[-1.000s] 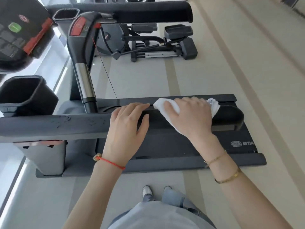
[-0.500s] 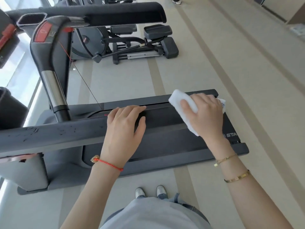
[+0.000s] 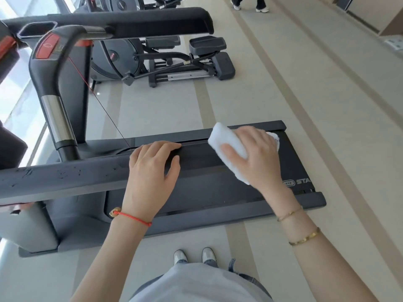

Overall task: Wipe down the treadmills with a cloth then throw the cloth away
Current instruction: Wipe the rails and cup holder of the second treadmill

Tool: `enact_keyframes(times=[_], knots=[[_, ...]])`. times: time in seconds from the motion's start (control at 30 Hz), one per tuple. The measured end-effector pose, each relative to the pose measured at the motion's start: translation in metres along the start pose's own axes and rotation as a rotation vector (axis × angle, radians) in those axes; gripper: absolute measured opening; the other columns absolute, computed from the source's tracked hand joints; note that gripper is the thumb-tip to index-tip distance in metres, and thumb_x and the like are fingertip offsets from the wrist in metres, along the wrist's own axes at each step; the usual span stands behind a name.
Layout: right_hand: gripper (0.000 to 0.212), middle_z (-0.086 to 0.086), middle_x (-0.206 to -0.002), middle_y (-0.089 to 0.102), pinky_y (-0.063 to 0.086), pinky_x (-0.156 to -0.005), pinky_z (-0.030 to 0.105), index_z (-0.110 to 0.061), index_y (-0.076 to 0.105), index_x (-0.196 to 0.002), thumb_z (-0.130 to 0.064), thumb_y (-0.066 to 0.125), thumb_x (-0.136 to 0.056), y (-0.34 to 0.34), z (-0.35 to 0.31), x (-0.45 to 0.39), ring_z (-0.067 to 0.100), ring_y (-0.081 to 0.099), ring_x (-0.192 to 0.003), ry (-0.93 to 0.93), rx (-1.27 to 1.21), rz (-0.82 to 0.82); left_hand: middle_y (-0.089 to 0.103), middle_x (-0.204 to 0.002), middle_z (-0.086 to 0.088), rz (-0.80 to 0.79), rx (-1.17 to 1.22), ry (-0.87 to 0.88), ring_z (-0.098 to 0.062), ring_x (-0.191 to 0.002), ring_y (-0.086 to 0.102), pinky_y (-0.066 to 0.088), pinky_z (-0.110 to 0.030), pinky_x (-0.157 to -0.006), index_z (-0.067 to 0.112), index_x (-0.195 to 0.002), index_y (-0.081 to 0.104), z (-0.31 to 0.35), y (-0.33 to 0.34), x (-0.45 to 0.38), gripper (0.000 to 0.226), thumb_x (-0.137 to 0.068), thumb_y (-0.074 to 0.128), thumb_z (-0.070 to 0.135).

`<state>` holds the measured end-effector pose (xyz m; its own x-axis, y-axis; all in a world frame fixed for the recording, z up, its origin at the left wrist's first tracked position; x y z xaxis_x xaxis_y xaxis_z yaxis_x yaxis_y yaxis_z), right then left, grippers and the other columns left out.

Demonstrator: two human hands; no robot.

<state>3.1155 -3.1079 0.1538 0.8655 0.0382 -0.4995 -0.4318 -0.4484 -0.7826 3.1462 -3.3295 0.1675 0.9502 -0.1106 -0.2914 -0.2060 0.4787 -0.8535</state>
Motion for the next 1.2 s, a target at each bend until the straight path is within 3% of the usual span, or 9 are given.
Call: enact_keyframes(times=[0.07, 0.13, 0.2, 0.33, 0.4, 0.53, 0.67, 0.9, 1.2], knots=[[0.045, -0.007, -0.076, 0.063, 0.052, -0.071, 0.040, -0.023, 0.062, -0.077, -0.063, 0.043, -0.086, 0.009, 0.027, -0.015, 0.012, 0.059, -0.073, 0.247, -0.177, -0.185, 0.066, -0.114, 0.004, 0.007, -0.001, -0.008, -0.023, -0.105, 0.058, 0.036, -0.045, -0.106, 0.018, -0.117, 0.065, 0.000, 0.000, 0.001, 0.023, -0.096, 0.056, 0.018], [0.049, -0.004, -0.075, 0.063, 0.053, -0.072, 0.043, -0.020, 0.062, -0.080, -0.065, 0.042, -0.084, 0.016, 0.039, -0.013, 0.012, 0.059, -0.072, 0.369, -0.288, -0.241, 0.066, -0.113, 0.004, 0.015, -0.004, -0.010, -0.023, -0.105, 0.058, 0.036, -0.045, -0.106, 0.018, -0.117, 0.065, 0.001, 0.000, 0.003, 0.024, -0.096, 0.056, 0.017], [0.048, -0.007, -0.087, 0.064, 0.051, -0.079, 0.042, -0.020, 0.063, -0.086, -0.062, 0.041, -0.086, 0.008, 0.030, -0.004, 0.017, 0.058, -0.083, 0.284, -0.203, -0.139, 0.066, -0.113, 0.004, 0.022, -0.005, -0.016, -0.023, -0.104, 0.058, 0.036, -0.045, -0.106, 0.018, -0.117, 0.065, 0.002, -0.001, 0.003, 0.023, -0.095, 0.056, 0.017], [0.043, 0.002, -0.131, 0.052, 0.032, -0.105, 0.037, -0.017, 0.061, -0.121, -0.050, 0.049, -0.095, 0.003, -0.003, 0.024, 0.025, 0.046, -0.121, -0.014, -0.049, 0.000, 0.067, -0.110, 0.002, 0.025, -0.013, -0.020, -0.023, -0.101, 0.058, 0.037, -0.049, -0.106, 0.016, -0.115, 0.066, 0.003, -0.001, 0.001, 0.022, -0.095, 0.057, 0.015], [0.044, 0.001, -0.126, 0.056, 0.033, -0.102, 0.037, -0.017, 0.062, -0.118, -0.052, 0.048, -0.094, 0.003, -0.006, 0.016, 0.026, 0.050, -0.116, -0.073, -0.025, -0.032, 0.067, -0.110, 0.002, 0.028, -0.017, -0.025, -0.024, -0.100, 0.058, 0.036, -0.050, -0.107, 0.015, -0.115, 0.066, 0.003, -0.001, 0.001, 0.022, -0.095, 0.057, 0.015], [0.050, -0.007, -0.087, 0.065, 0.040, -0.078, 0.034, -0.023, 0.067, -0.095, -0.063, 0.038, -0.089, 0.012, -0.013, -0.017, 0.022, 0.057, -0.080, -0.081, 0.087, -0.170, 0.067, -0.113, 0.003, 0.013, -0.018, -0.027, -0.022, -0.105, 0.059, 0.030, -0.048, -0.113, 0.016, -0.116, 0.066, 0.002, 0.000, 0.001, 0.023, -0.095, 0.056, 0.015], [0.057, -0.004, -0.073, 0.061, 0.040, -0.066, 0.036, -0.020, 0.062, -0.085, -0.064, 0.024, -0.089, 0.026, -0.034, -0.026, 0.024, 0.055, -0.068, -0.172, 0.197, -0.274, 0.066, -0.117, 0.006, 0.022, -0.008, -0.020, -0.016, -0.114, 0.059, 0.023, -0.048, -0.119, 0.017, -0.119, 0.064, -0.002, -0.006, 0.003, 0.025, -0.096, 0.054, 0.016], [0.060, 0.001, -0.077, 0.060, 0.043, -0.064, 0.039, -0.015, 0.059, -0.092, -0.060, 0.020, -0.096, 0.053, -0.105, -0.021, 0.027, 0.053, -0.065, -0.329, 0.210, -0.287, 0.064, -0.123, 0.002, 0.128, -0.032, -0.086, -0.022, -0.119, 0.057, 0.026, -0.049, -0.117, 0.015, -0.121, 0.064, -0.047, -0.046, 0.017, 0.027, -0.095, 0.056, 0.015], [0.057, 0.002, -0.079, 0.058, 0.044, -0.060, 0.038, -0.014, 0.061, -0.099, -0.056, 0.022, -0.101, 0.102, -0.213, -0.013, 0.024, 0.050, -0.063, -0.461, 0.215, -0.214, 0.067, -0.116, -0.005, 0.227, -0.096, -0.193, -0.028, -0.111, 0.059, 0.035, -0.056, -0.108, 0.012, -0.120, 0.065, -0.161, -0.127, 0.050, 0.027, -0.094, 0.057, 0.012]])
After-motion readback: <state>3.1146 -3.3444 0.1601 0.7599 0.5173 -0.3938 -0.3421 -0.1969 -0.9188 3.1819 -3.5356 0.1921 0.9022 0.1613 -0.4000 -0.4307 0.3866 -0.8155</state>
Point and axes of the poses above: each hand's wrist, its own x-axis away from the middle knuckle, its own y-axis out of the palm, z = x × y, the point moved 9 cm from there along -x, towards the middle knuckle
